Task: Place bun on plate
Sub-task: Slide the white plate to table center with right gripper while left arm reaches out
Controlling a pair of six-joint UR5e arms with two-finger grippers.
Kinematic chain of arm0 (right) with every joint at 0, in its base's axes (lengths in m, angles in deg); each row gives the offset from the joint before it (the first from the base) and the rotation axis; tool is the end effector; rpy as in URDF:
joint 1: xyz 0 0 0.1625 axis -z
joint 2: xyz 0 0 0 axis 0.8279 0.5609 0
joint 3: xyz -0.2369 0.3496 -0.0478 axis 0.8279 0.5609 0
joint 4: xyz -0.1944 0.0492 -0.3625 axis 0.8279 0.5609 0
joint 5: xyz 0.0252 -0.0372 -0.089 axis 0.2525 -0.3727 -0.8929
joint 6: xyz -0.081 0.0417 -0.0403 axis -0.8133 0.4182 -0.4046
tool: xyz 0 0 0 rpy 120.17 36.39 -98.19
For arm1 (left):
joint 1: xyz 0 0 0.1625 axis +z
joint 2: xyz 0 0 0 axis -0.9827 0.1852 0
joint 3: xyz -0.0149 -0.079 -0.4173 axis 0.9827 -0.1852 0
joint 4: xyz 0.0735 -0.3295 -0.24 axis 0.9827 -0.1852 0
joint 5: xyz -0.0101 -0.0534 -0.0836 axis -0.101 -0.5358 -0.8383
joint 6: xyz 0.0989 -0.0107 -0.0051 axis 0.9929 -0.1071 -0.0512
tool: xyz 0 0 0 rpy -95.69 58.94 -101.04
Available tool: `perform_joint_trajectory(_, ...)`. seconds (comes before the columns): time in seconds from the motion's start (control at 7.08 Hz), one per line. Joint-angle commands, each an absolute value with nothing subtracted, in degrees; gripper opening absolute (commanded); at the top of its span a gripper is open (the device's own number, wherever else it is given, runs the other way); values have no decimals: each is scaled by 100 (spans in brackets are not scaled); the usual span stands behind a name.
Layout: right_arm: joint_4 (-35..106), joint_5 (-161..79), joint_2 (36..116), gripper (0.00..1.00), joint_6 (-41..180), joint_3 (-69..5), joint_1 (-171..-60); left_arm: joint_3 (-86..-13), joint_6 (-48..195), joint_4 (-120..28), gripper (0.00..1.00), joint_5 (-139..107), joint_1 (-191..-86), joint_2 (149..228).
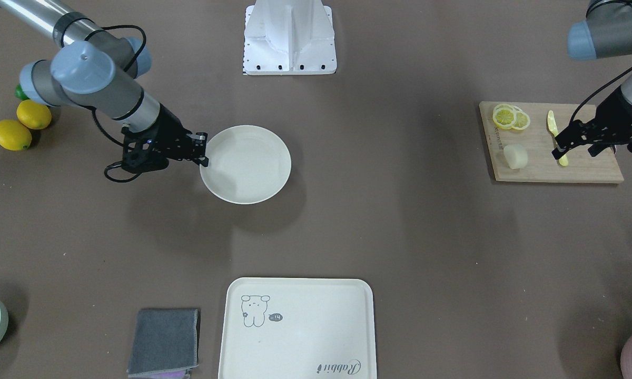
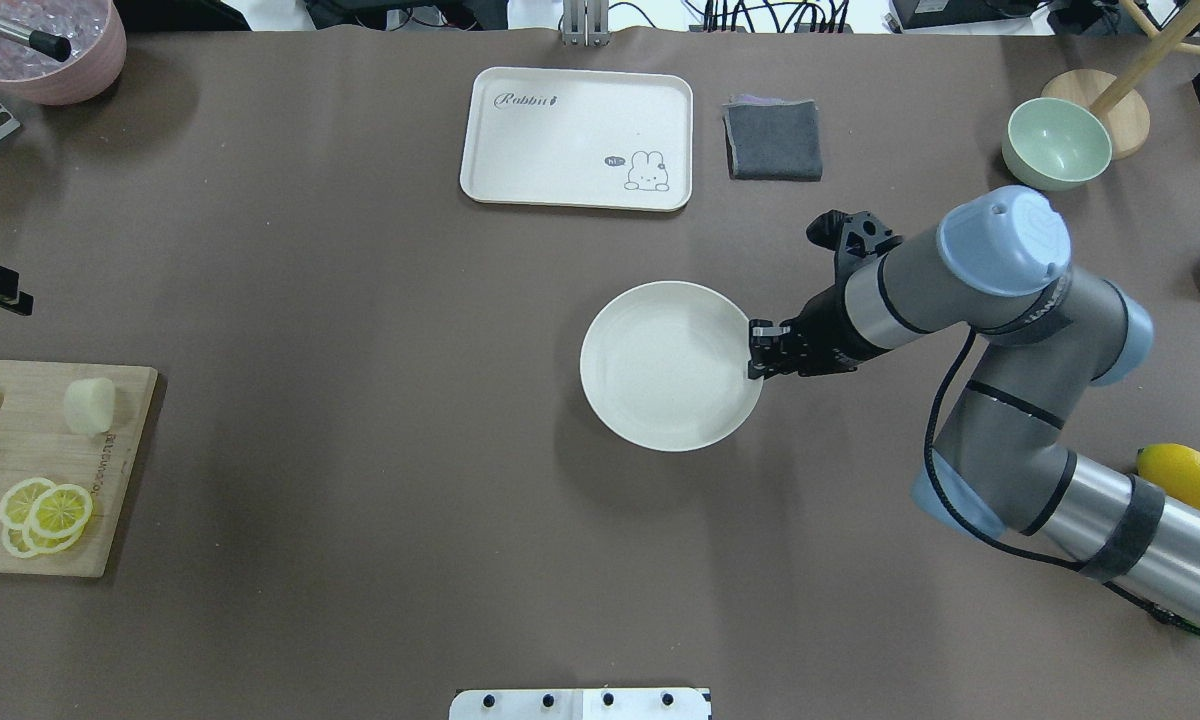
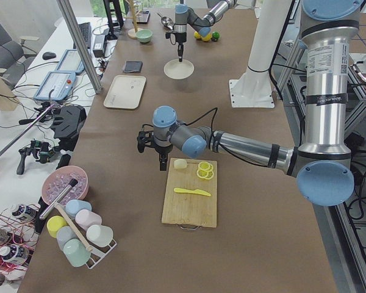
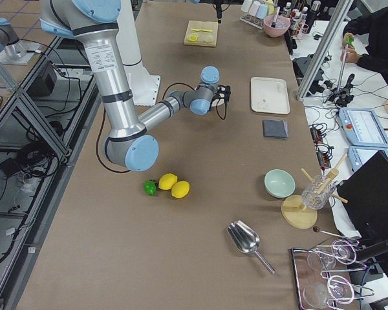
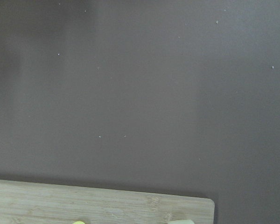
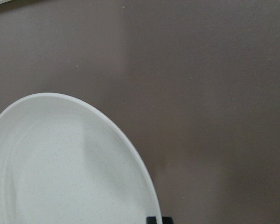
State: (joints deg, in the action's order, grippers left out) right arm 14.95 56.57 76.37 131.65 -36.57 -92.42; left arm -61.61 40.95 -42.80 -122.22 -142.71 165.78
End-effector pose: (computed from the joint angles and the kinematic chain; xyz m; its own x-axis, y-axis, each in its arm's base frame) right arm -0.4453 -0.4329 0.3312 0.3995 0.0866 0.9126 -0.0756 0.9952 -0.0614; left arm 0.1542 -0.4694 0.5323 0.6548 -0.1020 -0.7489 0.1536 0.9881 -0.0003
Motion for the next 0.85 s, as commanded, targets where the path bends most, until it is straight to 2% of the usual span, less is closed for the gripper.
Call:
perform_joint_trajectory(0.0,1511,5240,7440,0,13596,-3603,-8806,-5954,3119,-4820,97,-11786,-13508,16567)
perform_joint_trajectory(0.14,1502,5187,7378,0,13641,-3419,-8762,-5857,2941,-4997,97,-11618,-13253,16576)
perform_joint_trajectory(0.42,1511,4984,7089,0,13842,-3102,-8656,-5742,2948,-4999,89,-11450,-12909,16585)
perform_joint_trajectory(0.71,1511,4984,7088,0,13843,-3084,-8638,-5759,2948,-4999,84,-11449,-12846,16567)
